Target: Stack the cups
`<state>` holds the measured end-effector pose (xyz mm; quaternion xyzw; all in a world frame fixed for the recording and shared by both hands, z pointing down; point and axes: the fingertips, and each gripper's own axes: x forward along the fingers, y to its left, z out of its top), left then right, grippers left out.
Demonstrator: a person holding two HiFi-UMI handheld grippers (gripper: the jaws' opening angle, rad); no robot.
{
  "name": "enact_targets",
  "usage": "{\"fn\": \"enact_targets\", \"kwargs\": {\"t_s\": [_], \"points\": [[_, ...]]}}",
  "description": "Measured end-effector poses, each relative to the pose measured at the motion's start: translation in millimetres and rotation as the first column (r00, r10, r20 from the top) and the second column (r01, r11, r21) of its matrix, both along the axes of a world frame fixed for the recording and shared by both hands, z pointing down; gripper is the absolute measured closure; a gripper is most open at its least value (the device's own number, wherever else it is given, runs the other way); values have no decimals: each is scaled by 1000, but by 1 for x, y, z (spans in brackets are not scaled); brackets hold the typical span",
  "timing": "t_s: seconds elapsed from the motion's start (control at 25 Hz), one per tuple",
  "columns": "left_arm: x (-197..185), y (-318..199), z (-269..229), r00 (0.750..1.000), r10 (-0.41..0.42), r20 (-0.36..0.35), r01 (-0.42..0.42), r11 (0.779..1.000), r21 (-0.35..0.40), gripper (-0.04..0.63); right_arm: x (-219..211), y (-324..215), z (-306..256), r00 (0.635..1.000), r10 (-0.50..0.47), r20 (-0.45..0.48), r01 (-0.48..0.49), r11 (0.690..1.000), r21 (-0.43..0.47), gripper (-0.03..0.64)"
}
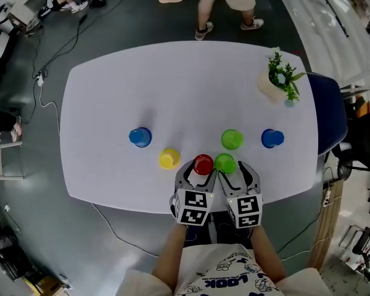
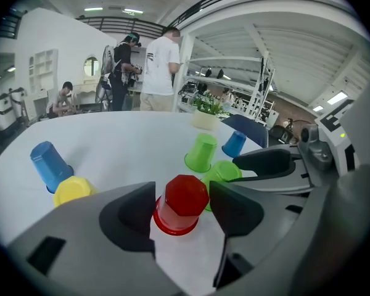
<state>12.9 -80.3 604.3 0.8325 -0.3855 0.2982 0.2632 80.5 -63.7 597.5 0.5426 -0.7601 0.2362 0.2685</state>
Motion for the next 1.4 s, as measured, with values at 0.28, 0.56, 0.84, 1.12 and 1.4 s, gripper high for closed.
{"fn": "enact_targets", "kwargs": {"t_s": [0.28,0.56,0.84,1.12,1.4], "points": [[-8,-1,-38,1000,-6,-11,7,998,66,327,10,1,-24,999,-13,40,11,998,56,316],[-94,-25,-59,968,-232,100,211,960,186,324,18,-13,-45,999,16,48,-22,992,124,316],[-131,-29,-18,958,-241,155,225,968,113,315,28,-42,-46,999,50,22,-52,990,133,316],[-124,-27,4,965,-211,155,203,977,63,321,30,-67,-26,1000,25,-10,-24,996,91,316],[-121,-27,11,965,-211,158,200,976,82,364,30,-80,-8,999,-3,-43,5,999,47,316]]}}
